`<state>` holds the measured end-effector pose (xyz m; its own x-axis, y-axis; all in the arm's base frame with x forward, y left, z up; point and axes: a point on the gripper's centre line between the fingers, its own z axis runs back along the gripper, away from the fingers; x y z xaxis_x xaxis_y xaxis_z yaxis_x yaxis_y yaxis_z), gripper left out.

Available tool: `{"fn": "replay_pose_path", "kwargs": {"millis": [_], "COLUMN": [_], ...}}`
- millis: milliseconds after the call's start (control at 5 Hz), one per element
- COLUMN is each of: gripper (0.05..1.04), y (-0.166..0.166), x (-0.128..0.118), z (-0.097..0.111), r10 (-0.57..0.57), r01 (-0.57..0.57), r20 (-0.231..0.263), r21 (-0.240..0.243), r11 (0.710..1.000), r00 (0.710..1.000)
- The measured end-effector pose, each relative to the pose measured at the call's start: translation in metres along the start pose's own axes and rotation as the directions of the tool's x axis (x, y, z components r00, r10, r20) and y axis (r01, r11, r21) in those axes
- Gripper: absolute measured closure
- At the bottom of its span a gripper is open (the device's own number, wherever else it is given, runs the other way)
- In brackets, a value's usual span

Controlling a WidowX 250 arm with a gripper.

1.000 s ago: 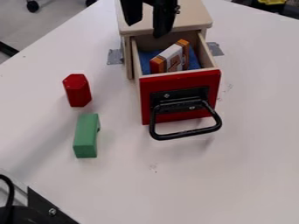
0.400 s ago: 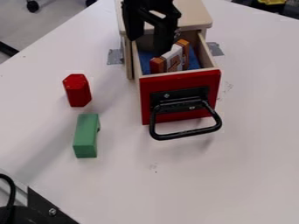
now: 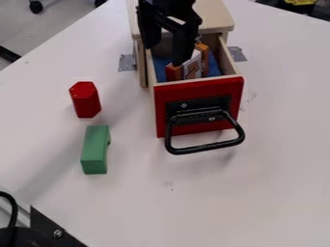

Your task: Put the object out of the drawer

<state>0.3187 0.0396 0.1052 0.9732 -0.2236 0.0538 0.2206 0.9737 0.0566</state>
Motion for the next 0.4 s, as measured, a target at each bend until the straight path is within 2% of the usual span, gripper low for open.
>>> {"fn": "replay_pose_path", "kwargs": {"millis": [400], "gripper": [0.098], "y": [-0.0042], "x": [0.0132], "z": [0.0028], "r10": [0.004], "r01": [-0.005], "r20": [0.025], "r21": [0.005], "r11": [1.0], "r00": [1.0]}}
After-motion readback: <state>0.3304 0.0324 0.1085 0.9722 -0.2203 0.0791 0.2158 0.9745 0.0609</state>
